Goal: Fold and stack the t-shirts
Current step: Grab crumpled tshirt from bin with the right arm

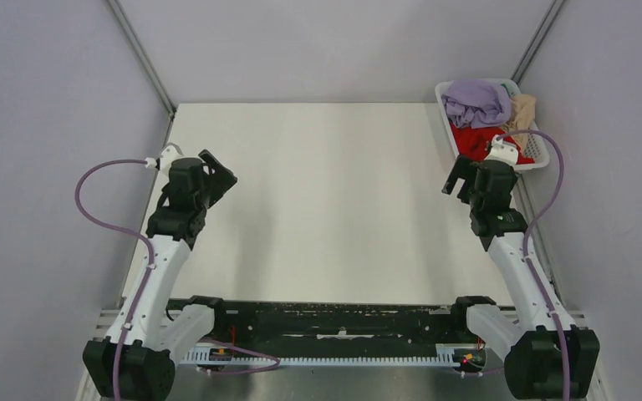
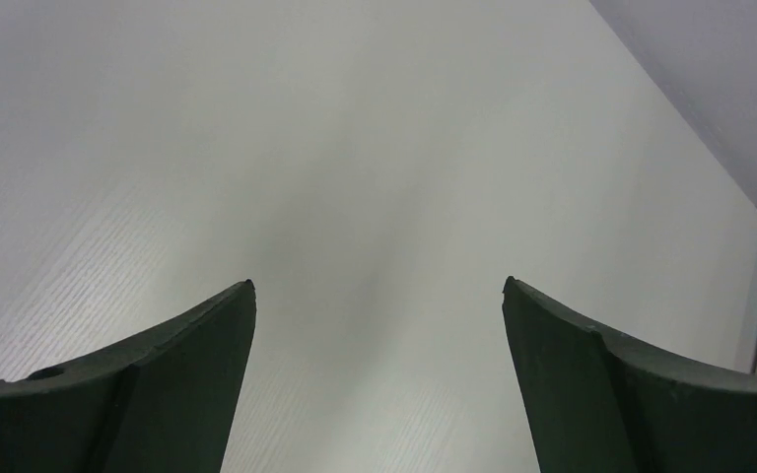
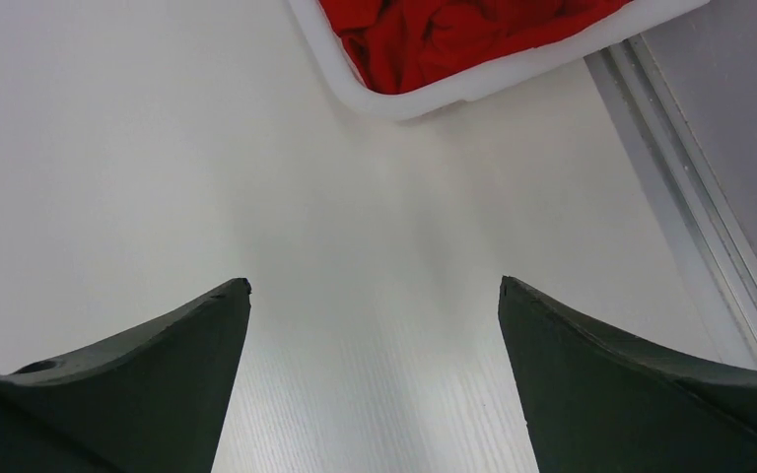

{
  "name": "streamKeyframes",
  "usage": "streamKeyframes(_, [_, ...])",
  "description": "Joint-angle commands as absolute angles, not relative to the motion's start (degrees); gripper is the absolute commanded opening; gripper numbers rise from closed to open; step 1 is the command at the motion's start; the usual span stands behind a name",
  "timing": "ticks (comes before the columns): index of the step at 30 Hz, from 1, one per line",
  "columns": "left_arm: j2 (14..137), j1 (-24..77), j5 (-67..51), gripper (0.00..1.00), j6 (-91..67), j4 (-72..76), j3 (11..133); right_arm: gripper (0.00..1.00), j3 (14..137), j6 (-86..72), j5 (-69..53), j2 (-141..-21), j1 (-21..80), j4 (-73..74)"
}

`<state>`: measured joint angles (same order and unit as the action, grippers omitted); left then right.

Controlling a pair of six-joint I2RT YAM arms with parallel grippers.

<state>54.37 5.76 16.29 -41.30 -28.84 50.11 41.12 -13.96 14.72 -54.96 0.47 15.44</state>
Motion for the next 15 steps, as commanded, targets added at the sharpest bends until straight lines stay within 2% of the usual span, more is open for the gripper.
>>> streamKeyframes(1, [52.0,6.0,14.8,1.00,-38.7,-27.3,50.4,0.98,45.9,-11.7,17.8,-57.5,0.6,9.6])
streamKeyframes(6, [52.3,6.0,13.9,1.00,-37.6,-25.1,50.3,0.98,52.0,-6.8,20.2,-65.7,-2.1,2.8])
streamKeyframes(9, [51.7,6.0,16.1,1.00,-36.2,-25.4,50.7,0.98,62.0,-4.2,13.5,-76.4,-6.3,3.4])
streamKeyframes(15, [49.3,6.0,20.4,1.00,-35.9,-25.7,49.8,0.98,85.1,2.1,9.0,-98.0,-10.9,7.2])
